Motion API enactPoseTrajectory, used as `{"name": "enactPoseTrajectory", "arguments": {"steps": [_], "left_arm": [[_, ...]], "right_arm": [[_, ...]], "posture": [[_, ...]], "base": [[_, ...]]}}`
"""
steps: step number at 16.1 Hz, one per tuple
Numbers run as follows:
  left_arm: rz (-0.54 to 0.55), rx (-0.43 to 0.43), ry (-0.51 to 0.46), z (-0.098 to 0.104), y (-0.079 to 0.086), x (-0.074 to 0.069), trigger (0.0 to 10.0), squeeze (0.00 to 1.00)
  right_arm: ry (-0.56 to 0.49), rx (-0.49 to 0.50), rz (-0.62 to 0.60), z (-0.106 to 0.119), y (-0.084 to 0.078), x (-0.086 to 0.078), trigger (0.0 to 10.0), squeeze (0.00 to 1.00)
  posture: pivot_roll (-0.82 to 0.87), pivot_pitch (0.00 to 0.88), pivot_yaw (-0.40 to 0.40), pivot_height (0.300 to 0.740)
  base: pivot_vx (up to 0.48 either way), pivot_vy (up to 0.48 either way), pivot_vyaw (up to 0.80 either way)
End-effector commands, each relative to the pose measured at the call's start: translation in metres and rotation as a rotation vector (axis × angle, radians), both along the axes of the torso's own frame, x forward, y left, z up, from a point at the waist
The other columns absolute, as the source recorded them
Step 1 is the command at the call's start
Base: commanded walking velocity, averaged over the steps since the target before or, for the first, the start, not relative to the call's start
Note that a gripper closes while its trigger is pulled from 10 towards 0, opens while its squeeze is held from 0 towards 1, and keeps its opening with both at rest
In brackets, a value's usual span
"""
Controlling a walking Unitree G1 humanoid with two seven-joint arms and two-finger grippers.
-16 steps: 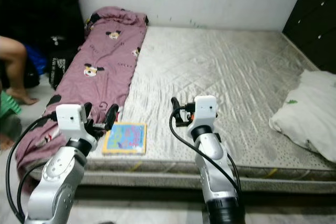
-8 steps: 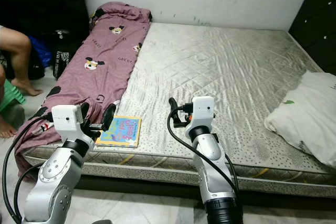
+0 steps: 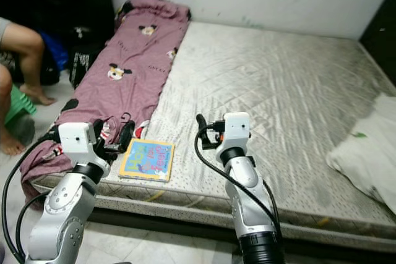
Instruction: Clean up the room
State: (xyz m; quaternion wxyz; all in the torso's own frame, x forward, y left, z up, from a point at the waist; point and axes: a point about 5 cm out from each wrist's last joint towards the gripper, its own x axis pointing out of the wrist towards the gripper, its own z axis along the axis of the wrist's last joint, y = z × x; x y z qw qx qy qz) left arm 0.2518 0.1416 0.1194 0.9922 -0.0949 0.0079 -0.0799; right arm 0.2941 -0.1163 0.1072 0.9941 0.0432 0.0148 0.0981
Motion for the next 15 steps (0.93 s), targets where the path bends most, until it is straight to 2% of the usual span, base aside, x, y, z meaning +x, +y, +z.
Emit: {"name": "enactPoseTrajectory", "arguments": {"steps": [1,5,15], "left_arm": [[-0.006,0.002,-0.012,0.0024,0.0001,0.0007,10.0,0.00],[-0.012,0.005,-0.007,0.0013,-0.0009,0.0009,10.0,0.00],[0.012,0.019,0.020,-0.0023,0.0003,0.0022,10.0,0.00]], "right_arm": [[-0.012,0.000,-0.003,0.0026,0.0008,0.0014,10.0,0.00],[-0.012,-0.001,-0.003,0.0021,0.0003,0.0014,10.0,0.00],[-0.011,0.006,-0.004,0.0013,-0.0004,0.0022,10.0,0.00]], "posture": [[0.05,0.000,-0.043,0.740],[0.05,0.000,-0.044,0.740],[0.05,0.000,-0.044,0.740]], "base": [[0.322,0.000,0.00],[0.355,0.000,0.00],[0.000,-0.024,0.00]]}}
